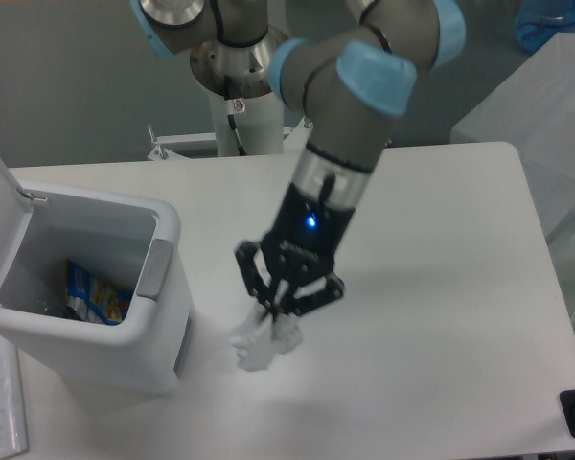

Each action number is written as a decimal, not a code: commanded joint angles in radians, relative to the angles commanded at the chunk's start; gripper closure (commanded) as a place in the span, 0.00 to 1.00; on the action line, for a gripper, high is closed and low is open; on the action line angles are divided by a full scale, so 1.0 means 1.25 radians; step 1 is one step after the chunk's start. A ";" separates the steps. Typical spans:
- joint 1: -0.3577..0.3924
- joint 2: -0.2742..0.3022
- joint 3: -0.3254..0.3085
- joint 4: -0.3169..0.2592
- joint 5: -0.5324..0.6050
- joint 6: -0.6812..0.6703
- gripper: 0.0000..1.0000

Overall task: Place the trash in the trash can
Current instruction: 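Lift the wrapper and carry it over the white trash bin, then open the gripper to drop the wrapper into the bin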

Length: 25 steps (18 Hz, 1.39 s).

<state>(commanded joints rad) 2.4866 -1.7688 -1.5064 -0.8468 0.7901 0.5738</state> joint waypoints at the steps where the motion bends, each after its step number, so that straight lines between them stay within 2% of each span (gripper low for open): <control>1: -0.009 0.013 0.000 0.000 -0.007 -0.006 1.00; 6: -0.059 0.064 -0.001 0.000 -0.015 -0.045 1.00; 10: -0.114 0.081 -0.010 0.000 -0.015 -0.077 1.00; 13: -0.126 0.092 -0.025 0.000 -0.015 -0.080 1.00; 16: -0.152 0.092 -0.038 0.000 -0.014 -0.076 0.84; 17: -0.153 0.092 -0.044 0.000 -0.014 -0.074 0.76; 18: -0.153 0.090 -0.048 0.001 -0.014 -0.068 0.46; 19: -0.153 0.087 -0.049 0.001 -0.014 -0.061 0.22; 20: -0.153 0.085 -0.053 0.001 -0.014 -0.060 0.10; 23: -0.153 0.082 -0.060 0.001 -0.012 -0.060 0.00; 25: -0.153 0.081 -0.061 0.001 -0.009 -0.061 0.00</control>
<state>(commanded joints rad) 2.2948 -1.6674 -1.5831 -0.8452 0.7792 0.4970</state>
